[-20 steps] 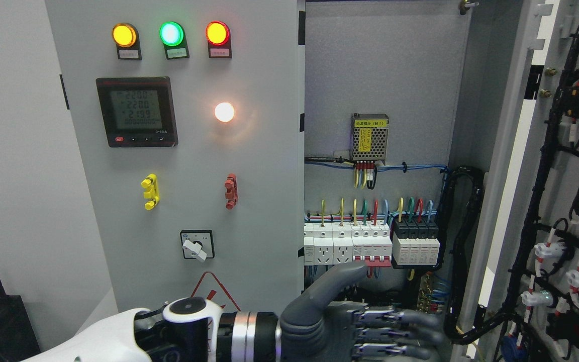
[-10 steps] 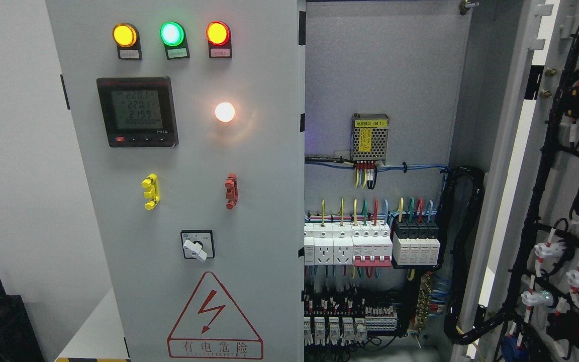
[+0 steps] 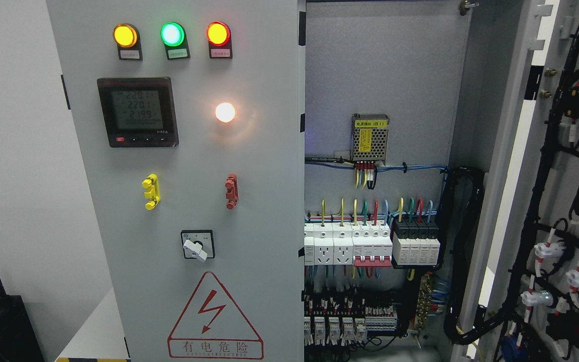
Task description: Open door with both hands
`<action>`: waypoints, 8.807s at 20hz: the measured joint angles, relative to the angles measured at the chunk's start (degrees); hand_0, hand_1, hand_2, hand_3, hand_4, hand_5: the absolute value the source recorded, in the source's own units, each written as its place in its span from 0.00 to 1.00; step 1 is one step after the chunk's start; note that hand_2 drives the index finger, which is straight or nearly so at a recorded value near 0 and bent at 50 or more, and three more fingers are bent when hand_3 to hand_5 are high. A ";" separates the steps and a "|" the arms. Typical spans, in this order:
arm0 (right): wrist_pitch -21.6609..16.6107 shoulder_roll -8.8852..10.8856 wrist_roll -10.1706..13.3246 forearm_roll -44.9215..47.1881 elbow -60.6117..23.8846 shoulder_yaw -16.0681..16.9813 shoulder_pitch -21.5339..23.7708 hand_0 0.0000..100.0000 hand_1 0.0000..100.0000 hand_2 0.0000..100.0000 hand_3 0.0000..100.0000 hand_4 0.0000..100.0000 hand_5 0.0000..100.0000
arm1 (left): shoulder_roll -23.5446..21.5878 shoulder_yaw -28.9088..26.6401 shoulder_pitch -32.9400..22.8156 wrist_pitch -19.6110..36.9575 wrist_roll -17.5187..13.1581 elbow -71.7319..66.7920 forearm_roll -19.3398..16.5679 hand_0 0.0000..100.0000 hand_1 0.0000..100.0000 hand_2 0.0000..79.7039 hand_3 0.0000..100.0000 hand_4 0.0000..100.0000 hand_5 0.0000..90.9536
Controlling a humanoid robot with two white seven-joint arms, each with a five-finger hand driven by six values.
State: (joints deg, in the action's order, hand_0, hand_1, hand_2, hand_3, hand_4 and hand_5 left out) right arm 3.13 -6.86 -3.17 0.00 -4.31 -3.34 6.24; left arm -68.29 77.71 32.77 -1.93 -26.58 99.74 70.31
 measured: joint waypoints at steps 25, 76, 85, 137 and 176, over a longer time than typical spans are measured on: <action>0.01 0.00 -0.01 0.00 0.00 0.00 0.00 0.00 0.00 0.00 0.00 0.00 0.00 | 31.12 -8.92 -33.55 11.68 2.87 -56.91 -21.86 0.00 0.00 0.00 0.00 0.03 0.00; 0.05 0.51 0.36 0.04 -8.08 -0.07 4.80 0.00 0.00 0.00 0.00 0.00 0.00 | 70.61 -71.17 -36.56 9.44 12.87 -99.28 -70.59 0.00 0.00 0.00 0.00 0.03 0.00; 0.13 2.98 1.00 0.01 -27.11 -0.38 17.26 0.00 0.00 0.00 0.00 0.00 0.00 | 70.87 -72.11 -36.56 10.05 12.30 -99.55 -70.36 0.00 0.00 0.00 0.00 0.03 0.00; -32.18 14.43 0.07 2.02 -95.71 -10.29 36.25 0.00 0.00 0.00 0.00 0.00 0.00 | 70.92 -72.78 -36.46 10.32 12.18 -99.74 -70.31 0.00 0.00 0.00 0.00 0.03 0.00; -18.47 13.84 0.26 5.51 -97.35 -13.24 2.11 0.00 0.00 0.00 0.00 0.00 0.00 | 70.92 -72.79 -36.46 10.33 12.18 -99.74 -70.31 0.00 0.00 0.00 0.00 0.03 0.00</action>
State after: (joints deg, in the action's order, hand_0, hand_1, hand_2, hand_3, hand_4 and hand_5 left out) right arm -15.34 6.98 -2.91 5.51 -101.66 -16.58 8.35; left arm 2.64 4.92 -3.69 8.40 -14.41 0.00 0.00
